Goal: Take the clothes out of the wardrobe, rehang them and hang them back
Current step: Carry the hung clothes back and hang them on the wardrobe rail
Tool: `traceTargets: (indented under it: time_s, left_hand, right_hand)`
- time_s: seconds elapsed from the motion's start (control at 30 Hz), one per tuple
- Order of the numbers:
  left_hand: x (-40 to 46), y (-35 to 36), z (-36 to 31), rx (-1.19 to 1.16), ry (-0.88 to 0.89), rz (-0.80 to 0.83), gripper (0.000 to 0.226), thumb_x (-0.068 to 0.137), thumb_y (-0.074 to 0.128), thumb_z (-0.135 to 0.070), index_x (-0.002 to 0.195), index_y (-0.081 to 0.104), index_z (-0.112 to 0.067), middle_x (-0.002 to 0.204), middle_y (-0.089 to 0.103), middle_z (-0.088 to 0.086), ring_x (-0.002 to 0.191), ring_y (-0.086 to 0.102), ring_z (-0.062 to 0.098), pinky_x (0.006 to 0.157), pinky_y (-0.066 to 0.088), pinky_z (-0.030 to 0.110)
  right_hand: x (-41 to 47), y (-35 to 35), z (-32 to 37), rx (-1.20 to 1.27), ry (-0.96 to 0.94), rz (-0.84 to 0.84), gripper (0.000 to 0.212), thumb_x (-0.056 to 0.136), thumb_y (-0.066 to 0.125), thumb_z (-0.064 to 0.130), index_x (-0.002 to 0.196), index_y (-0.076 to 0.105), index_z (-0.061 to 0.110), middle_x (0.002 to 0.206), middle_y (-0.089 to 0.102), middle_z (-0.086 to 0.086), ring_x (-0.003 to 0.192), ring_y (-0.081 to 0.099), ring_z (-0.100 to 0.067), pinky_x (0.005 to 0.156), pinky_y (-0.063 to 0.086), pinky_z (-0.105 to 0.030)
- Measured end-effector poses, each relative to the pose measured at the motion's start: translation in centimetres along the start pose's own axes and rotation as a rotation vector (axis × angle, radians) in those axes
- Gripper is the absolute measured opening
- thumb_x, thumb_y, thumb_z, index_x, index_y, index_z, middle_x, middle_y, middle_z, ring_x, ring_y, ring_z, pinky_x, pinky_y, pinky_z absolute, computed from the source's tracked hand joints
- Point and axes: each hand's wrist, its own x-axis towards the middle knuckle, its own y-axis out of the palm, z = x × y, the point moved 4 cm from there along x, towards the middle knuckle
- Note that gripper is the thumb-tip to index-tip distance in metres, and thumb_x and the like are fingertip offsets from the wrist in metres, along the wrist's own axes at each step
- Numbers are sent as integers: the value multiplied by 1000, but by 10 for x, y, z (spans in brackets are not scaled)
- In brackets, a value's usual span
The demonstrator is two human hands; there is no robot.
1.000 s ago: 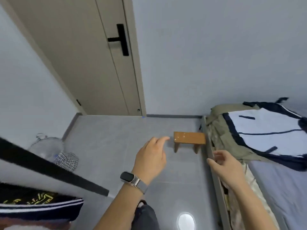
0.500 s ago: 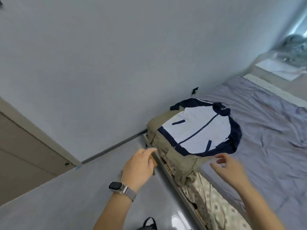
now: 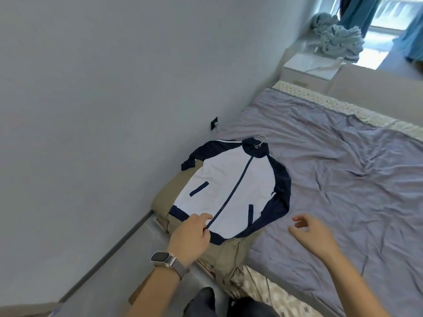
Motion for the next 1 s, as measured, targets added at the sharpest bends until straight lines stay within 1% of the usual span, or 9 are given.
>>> traceTargets:
  time_s: [0.23,0.33,0.47,0.57,0.67,0.73,0.83,0.93,1.0]
  left_hand:
    - [101,7,8,-10,-9,36,39,94,44,-24,131,42,-34,110,50,-12,90,51,6,76,50,25]
    - [151,14,18,-3,-2,46,39,94,44,-26,133,40,-33,117,50,-13,103,53,5,81,50,24]
    - [222,24,35,15,43,59,39,94,45,-28,133,40,-34,119,49,-15,105,52,3,82,48,20]
    - [275,39,54,9,53,108,38,94,46,-27,131,42,-32,116,49,-15,103,52,3,80,48,20]
    - [322,63,75,-2,63,176,38,94,47,-24,131,43,-29,117,50,-11,106,51,6,85,48,24]
    - [349,82,86,1,85,208,38,94,46,-23,131,43,-29,119,50,-10,108,50,7,86,46,23]
    - [381,112,100,-39,114,224,37,94,46,-23,131,43,-29,117,48,-12,108,48,5,86,41,16]
    - [408,138,108,-74,150,233,36,94,48,-21,129,45,-28,115,48,-12,109,47,5,88,36,12]
    - [424,153,110,-80,173,231,37,92,48,-17,127,49,-27,118,48,-11,111,47,9,90,36,14]
  right_hand:
    - [81,7,-8,-4,118,21,24,85,63,26,108,55,22,102,61,2,90,57,-16,70,40,-26]
    - [117,28,-16,-4,185,50,23,86,62,25,107,53,24,103,62,1,87,57,-15,72,41,-26]
    - [164,64,-25,-4,261,69,31,85,62,21,115,56,18,98,59,5,84,58,-13,70,42,-26]
    - [210,95,-20,-70,252,82,37,87,61,20,123,54,15,103,57,4,87,54,-12,68,39,-22]
    - [272,126,-16,-175,209,112,41,89,58,22,129,50,14,107,56,3,94,52,-12,74,43,-22]
    - [317,143,-16,-239,210,130,44,90,55,21,133,47,16,119,57,0,111,47,-16,85,47,-27]
    - [381,167,-13,-406,171,176,51,91,52,25,139,37,20,140,41,-2,132,28,-25,101,40,-32]
    - [423,181,-15,-433,93,158,58,91,50,21,144,29,22,148,29,-2,135,23,-26,107,34,-35]
    - [443,184,-20,-531,-10,146,67,91,48,16,149,16,27,154,20,-2,137,20,-27,108,34,-35]
